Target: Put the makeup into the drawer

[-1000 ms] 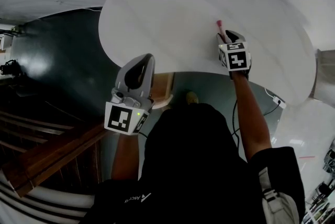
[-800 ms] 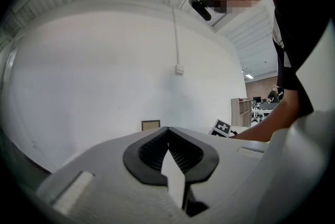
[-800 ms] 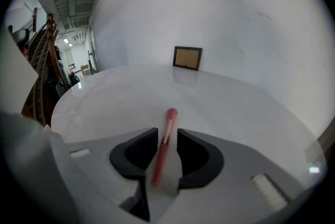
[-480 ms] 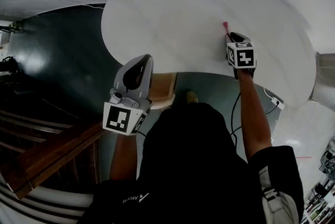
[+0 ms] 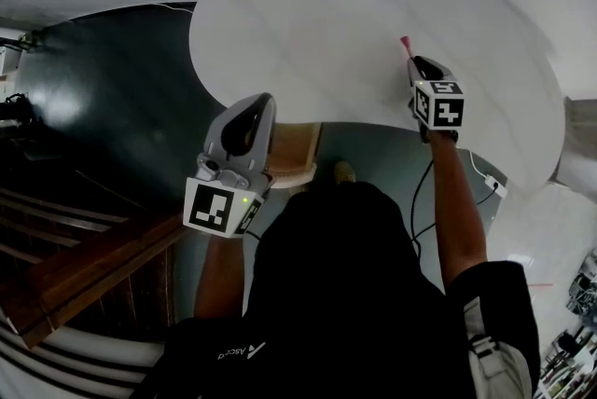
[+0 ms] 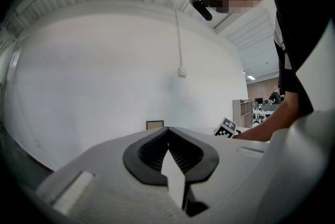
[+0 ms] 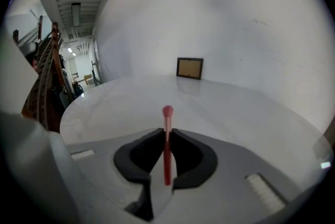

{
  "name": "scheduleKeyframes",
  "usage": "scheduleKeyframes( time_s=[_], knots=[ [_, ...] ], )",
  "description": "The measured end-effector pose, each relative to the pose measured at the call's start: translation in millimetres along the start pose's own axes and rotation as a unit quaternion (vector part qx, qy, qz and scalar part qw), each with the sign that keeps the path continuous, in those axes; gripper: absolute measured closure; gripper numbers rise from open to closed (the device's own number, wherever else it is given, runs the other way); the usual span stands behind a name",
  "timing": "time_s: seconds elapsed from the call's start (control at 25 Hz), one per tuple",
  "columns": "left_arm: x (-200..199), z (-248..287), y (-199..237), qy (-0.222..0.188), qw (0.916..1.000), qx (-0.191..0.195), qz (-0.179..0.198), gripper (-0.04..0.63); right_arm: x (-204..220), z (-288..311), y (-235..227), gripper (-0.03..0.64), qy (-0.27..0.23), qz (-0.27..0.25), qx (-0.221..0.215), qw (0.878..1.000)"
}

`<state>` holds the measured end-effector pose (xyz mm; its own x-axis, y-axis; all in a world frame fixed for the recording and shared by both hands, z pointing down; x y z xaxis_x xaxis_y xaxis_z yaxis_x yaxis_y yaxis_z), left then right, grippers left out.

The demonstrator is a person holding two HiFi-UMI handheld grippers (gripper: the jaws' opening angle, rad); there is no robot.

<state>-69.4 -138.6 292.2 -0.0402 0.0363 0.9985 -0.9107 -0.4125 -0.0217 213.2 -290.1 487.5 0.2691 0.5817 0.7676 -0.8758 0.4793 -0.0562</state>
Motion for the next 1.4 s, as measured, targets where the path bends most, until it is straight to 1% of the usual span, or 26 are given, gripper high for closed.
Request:
scheduleKeyframes(
  time_s=[0.16, 0.32, 0.52, 0.68, 0.88, 1.08, 1.24, 1.4],
  knots=[
    [-0.3, -8.3, 0.0, -0.001, 1.0, -0.003, 0.001, 0.584, -20.8, -27.2, 24.5, 0.566, -0.064, 0.003, -0.026, 0.998],
    [1.7, -18.6, 0.4, -0.003, 1.0, -0.008, 0.0, 0.584, -41.6, -58.3, 59.1, 0.566, -0.122, -0.018, -0.059, 0.991],
    [0.8, -37.7, 8.0, -0.008, 0.9996, -0.026, 0.0, 0.584, -67.2, -98.4, 109.8, 0.566, -0.179, -0.051, -0.116, 0.976],
    [-1.3, -56.0, 18.5, -0.013, 0.9988, -0.048, 0.001, 0.584, -82.6, -123.0, 149.5, 0.566, -0.206, -0.077, -0.165, 0.961],
    [-1.6, -83.0, 32.4, -0.016, 0.9968, -0.078, -0.001, 0.584, -93.8, -141.2, 199.0, 0.566, -0.215, -0.113, -0.217, 0.945],
    [1.1, -107.1, 44.5, -0.015, 0.9941, -0.108, -0.005, 0.584, -95.5, -145.7, 246.5, 0.566, -0.206, -0.151, -0.271, 0.928],
    [6.4, -128.2, 56.1, -0.01, 0.9911, -0.132, -0.007, 0.584, -84.8, -139.5, 288.9, 0.566, -0.184, -0.199, -0.312, 0.91],
    [14.5, -150.5, 67.7, -0.002, 0.9866, -0.162, -0.013, 0.584, -62.1, -122.3, 325.8, 0.566, -0.145, -0.256, -0.348, 0.89]
  ],
)
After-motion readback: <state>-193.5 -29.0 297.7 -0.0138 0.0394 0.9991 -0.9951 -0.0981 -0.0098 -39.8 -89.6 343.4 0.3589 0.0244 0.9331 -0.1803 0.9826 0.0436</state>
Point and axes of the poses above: the fingertips, and each gripper's own axes: z forward along the fingers, y to its left, x out of its underside, the point moved 3 cm from there along -z, backward along the fingers, and after that the axes turned 3 degrees about -x, right-handed, at the moved point
